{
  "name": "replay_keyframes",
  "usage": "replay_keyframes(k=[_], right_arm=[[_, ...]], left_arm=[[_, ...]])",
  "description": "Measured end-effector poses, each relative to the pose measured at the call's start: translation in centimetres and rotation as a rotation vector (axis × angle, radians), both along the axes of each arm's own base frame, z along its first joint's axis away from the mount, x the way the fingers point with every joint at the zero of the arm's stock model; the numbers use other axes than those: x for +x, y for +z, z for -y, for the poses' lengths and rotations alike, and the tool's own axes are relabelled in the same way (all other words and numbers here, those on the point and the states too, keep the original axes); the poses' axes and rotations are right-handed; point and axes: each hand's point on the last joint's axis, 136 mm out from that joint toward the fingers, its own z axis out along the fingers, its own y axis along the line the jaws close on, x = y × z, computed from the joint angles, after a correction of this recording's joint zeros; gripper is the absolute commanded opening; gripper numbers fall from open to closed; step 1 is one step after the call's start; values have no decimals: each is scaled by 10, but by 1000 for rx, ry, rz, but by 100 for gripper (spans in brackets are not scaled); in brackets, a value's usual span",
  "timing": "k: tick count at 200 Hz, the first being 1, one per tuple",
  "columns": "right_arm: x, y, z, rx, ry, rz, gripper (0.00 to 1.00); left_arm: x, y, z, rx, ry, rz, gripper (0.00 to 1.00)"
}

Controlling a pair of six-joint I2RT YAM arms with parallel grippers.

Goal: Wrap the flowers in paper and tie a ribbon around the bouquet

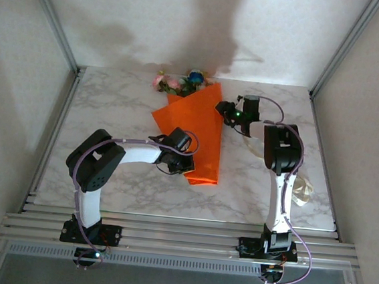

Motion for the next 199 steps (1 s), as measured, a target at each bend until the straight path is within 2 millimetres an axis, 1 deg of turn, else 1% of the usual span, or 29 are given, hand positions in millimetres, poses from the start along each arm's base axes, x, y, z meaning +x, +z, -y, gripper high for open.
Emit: replay_keyframes(k=[14, 18, 21, 30, 33, 55, 64, 71, 78, 88, 93, 98, 101, 108, 111, 123, 133, 134, 136, 141, 148, 152, 155, 162, 169, 179, 189, 194, 199], right_arm=[[13, 1, 3, 5, -29, 11, 45], [16, 0, 4, 8, -35, 9, 42], [18, -1, 4, 9, -40, 8, 35], [23, -4, 5, 14, -52, 2, 6], [26, -5, 6, 15, -60, 0, 0], [35, -15, 7, 26, -86, -25, 0], [37, -18, 6, 31, -90, -34, 26], [38, -17, 5, 43, -88, -37, 39], [41, -11, 4, 53, -86, -27, 45], [50, 0, 3, 57, -95, 4, 46], [54, 4, 2, 58, -100, 17, 43], [58, 7, 3, 60, -108, 27, 36], [61, 9, 3, 57, -112, 36, 29], [65, 11, 3, 59, -117, 44, 8], [67, 11, 3, 63, -124, 42, 0], [74, 11, 6, 58, -141, 41, 0], [76, 7, 8, 53, -149, 29, 0], [76, 6, 8, 50, -149, 28, 1], [76, 6, 8, 51, -153, 25, 7], [76, 3, 10, 44, -161, 16, 30], [76, 0, 12, 36, -172, 2, 56], [76, -1, 13, 30, -173, -2, 65], [76, -2, 16, 24, -182, -4, 69], [75, -3, 20, 16, -194, -14, 71], [74, 5, 25, 9, -203, 4, 71], [64, 13, 36, -29, -236, -16, 67], [51, 28, 57, -73, -289, -45, 59], [44, 34, 68, -92, -315, -61, 58], [35, 43, 84, -116, -358, -86, 58]], left_arm=[[0, 0, 0, 0, -3, 2, 8], [0, 0, 0, 1, -3, 2, 8], [0, 0, 0, 1, -4, 2, 8], [0, 0, 0, 1, -6, 3, 8], [0, 0, 0, 1, -6, 3, 8], [0, 0, 0, 1, -6, 4, 8], [0, 0, 0, 1, -6, 4, 8], [1, 1, 0, 0, -4, 5, 8], [1, 1, -1, -1, -4, 6, 8], [1, 1, -1, -1, -4, 6, 7], [1, 1, -1, -1, -3, 6, 7], [1, 1, -1, -2, -3, 7, 8], [1, 1, -1, -2, -4, 7, 8], [1, 1, -1, -4, -4, 8, 8], [1, 1, -1, -4, -4, 8, 7], [1, 2, -1, -6, -6, 12, 7], [2, 2, -1, -8, -4, 13, 7], [2, 2, -1, -8, -4, 13, 7], [2, 2, -1, -8, -4, 13, 7], [2, 2, -1, -9, -4, 13, 7], [2, 2, -1, -9, -4, 12, 7], [2, 3, -1, -10, -5, 12, 7], [2, 3, -1, -10, -4, 12, 7], [2, 3, -1, -11, -5, 11, 7], [2, 3, -1, -12, -7, 13, 7], [2, 3, -1, -13, -8, 13, 7], [3, 3, -1, -16, -8, 12, 7], [3, 3, -1, -17, -9, 12, 7], [3, 4, -1, -18, -10, 12, 7]])
